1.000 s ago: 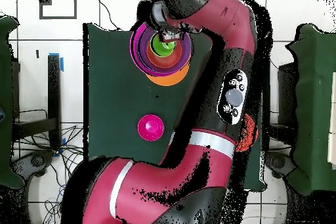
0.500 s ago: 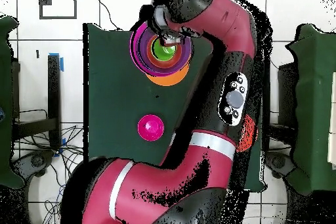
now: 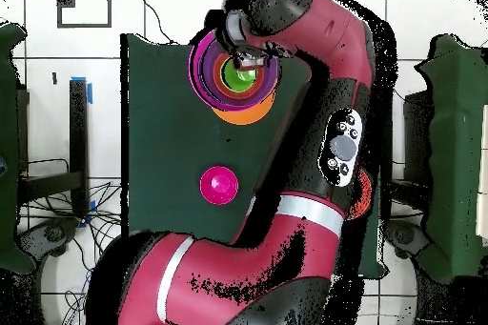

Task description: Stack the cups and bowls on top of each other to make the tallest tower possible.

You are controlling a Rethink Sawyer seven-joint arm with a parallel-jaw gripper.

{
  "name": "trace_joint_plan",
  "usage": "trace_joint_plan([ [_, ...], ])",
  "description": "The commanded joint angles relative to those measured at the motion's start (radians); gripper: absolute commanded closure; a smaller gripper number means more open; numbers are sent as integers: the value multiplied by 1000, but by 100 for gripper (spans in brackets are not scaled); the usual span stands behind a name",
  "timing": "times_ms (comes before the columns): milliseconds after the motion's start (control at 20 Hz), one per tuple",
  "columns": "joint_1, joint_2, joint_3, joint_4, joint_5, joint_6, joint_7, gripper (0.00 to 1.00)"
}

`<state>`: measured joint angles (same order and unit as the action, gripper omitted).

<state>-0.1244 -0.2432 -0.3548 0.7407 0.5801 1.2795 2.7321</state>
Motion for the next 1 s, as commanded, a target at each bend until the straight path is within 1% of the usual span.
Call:
trace_joint_plan([
  [50,-6,3,111,138,-8,-93,55,100],
  [250,-14,24,121,132,-2,-127,57,100],
  [550,-15,43,124,117,-4,-143,63,100],
  [800,-16,56,131,104,0,-138,69,100],
  [1000,-15,52,136,111,5,-127,73,100],
])
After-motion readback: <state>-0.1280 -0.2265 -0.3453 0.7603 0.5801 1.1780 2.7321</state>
